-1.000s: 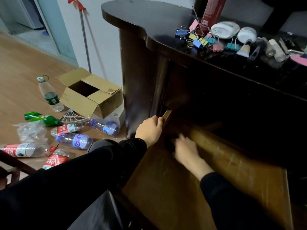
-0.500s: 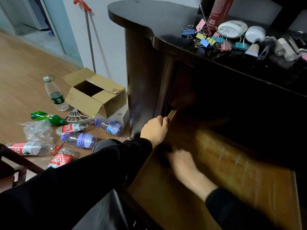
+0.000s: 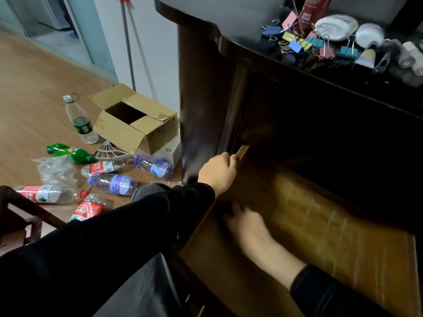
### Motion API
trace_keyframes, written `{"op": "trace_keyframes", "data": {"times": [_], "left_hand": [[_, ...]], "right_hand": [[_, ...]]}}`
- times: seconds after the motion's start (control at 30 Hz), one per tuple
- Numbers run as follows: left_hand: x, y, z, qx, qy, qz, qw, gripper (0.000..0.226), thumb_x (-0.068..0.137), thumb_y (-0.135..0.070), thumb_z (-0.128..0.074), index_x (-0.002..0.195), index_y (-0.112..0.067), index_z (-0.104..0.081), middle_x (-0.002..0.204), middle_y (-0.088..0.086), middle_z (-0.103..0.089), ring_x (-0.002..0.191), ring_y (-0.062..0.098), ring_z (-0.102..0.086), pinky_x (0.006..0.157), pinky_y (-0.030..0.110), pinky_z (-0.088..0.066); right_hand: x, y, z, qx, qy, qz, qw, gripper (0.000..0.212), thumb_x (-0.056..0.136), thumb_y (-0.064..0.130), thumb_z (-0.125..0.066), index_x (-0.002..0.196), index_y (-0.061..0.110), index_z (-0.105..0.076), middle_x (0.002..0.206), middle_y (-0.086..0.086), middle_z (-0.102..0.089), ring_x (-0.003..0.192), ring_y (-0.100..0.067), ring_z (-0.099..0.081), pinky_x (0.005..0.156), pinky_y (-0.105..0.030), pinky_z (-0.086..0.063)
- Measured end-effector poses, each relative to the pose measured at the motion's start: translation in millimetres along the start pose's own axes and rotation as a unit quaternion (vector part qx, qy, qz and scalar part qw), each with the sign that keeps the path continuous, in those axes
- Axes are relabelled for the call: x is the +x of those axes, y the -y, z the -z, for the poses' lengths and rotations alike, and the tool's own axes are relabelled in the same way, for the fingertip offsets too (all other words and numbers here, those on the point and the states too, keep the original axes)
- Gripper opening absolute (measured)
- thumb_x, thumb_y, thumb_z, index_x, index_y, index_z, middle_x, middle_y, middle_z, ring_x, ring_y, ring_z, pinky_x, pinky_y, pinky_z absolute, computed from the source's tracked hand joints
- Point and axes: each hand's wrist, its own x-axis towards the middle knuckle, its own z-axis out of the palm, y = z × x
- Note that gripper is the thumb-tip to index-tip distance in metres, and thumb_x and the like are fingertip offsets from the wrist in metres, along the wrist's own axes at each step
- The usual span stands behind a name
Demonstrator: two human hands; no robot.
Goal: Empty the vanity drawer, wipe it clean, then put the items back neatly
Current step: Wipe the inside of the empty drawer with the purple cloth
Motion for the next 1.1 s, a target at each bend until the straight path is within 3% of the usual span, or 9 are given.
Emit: {"op": "trace_keyframes", "data": {"times": [0.1,0.17,0.27,0.47,0.53,0.6,0.73,0.97,1.1], "left_hand": [[-1,-1,1,0.002,0.001,0.002,1.0,0.043,0.105,-0.044,-0.03,0.095,-0.011,-0.056,0.105,0.014,-0.065,0.1,0.035,-0.059,0.084,0.041,-0.047],[-1,-1,2,0.007,0.001,0.002,1.0,0.043,0.105,-0.044,-0.03,0.094,-0.011,-0.056,0.105,0.014,-0.064,0.1,0.035,-0.059,0.079,0.038,-0.044],[-3,-2,3,0.012,0.0,-0.001,1.0,0.043,0.105,-0.044,-0.03,0.091,-0.012,-0.055,0.102,0.013,-0.064,0.097,0.034,-0.059,0.075,0.035,-0.039],[-1,0,0,0.011,-0.01,0.001,1.0,0.043,0.105,-0.044,-0.03,0.089,-0.013,-0.055,0.092,0.007,-0.062,0.088,0.031,-0.06,0.073,0.037,-0.043],[-1,-1,1,0.012,-0.012,0.002,1.0,0.043,0.104,-0.044,-0.03,0.092,-0.012,-0.056,0.097,0.01,-0.064,0.092,0.032,-0.06,0.077,0.039,-0.046],[-2,-3,3,0.015,-0.012,0.003,1.0,0.043,0.105,-0.044,-0.031,0.094,-0.011,-0.058,0.102,0.013,-0.065,0.096,0.034,-0.06,0.08,0.039,-0.047],[-5,-4,6,0.016,-0.007,-0.002,1.0,0.044,0.105,-0.044,-0.03,0.094,-0.012,-0.058,0.097,0.009,-0.065,0.093,0.031,-0.061,0.077,0.039,-0.047],[-2,-3,1,0.031,-0.023,-0.005,0.999,0.042,0.105,-0.043,-0.03,0.086,-0.013,-0.052,0.088,0.006,-0.059,0.087,0.032,-0.06,0.07,0.036,-0.04],[-5,-4,4,0.023,-0.015,-0.002,1.0,0.044,0.105,-0.044,-0.03,0.091,-0.011,-0.056,0.096,0.01,-0.065,0.09,0.032,-0.061,0.077,0.04,-0.048]], "right_hand": [[5,-21,7,0.001,-0.012,0.012,1.0,0.031,0.105,0.023,-0.049,0.135,0.02,-0.057,0.125,-0.006,-0.062,0.101,-0.02,-0.063,0.086,-0.027,-0.05],[29,-33,25,-0.032,-0.019,-0.064,0.997,0.039,0.102,0.021,-0.056,0.141,0.023,-0.053,0.137,-0.009,-0.056,0.119,-0.027,-0.058,0.098,-0.035,-0.051],[45,-24,33,-0.04,-0.01,-0.146,0.988,0.04,0.101,0.022,-0.056,0.141,0.021,-0.05,0.142,-0.013,-0.049,0.124,-0.031,-0.054,0.094,-0.037,-0.051],[-33,14,-20,0.046,0.023,0.036,0.998,0.046,0.103,0.04,-0.044,0.145,0.021,-0.048,0.134,-0.007,-0.056,0.114,-0.034,-0.058,0.084,-0.037,-0.045],[-37,-3,-15,0.02,0.018,0.057,0.998,0.045,0.101,0.027,-0.052,0.145,0.029,-0.049,0.136,-0.007,-0.053,0.112,-0.033,-0.058,0.086,-0.04,-0.049],[-16,-33,0,0.004,-0.019,-0.003,1.0,0.051,0.097,0.013,-0.059,0.144,0.03,-0.052,0.14,-0.008,-0.051,0.117,-0.031,-0.056,0.095,-0.039,-0.051],[9,-66,32,0.004,-0.032,-0.139,0.99,0.051,0.096,0.016,-0.063,0.145,0.023,-0.051,0.149,-0.008,-0.043,0.123,-0.031,-0.056,0.096,-0.038,-0.055],[-44,-49,-14,0.012,-0.006,0.045,0.999,0.072,0.088,0.007,-0.064,0.15,0.036,-0.043,0.145,-0.007,-0.046,0.128,-0.033,-0.051,0.098,-0.041,-0.052],[-6,-63,10,0.062,-0.04,-0.116,0.99,0.059,0.095,0.009,-0.061,0.148,0.031,-0.048,0.154,-0.006,-0.042,0.133,-0.031,-0.051,0.105,-0.039,-0.05]]}}
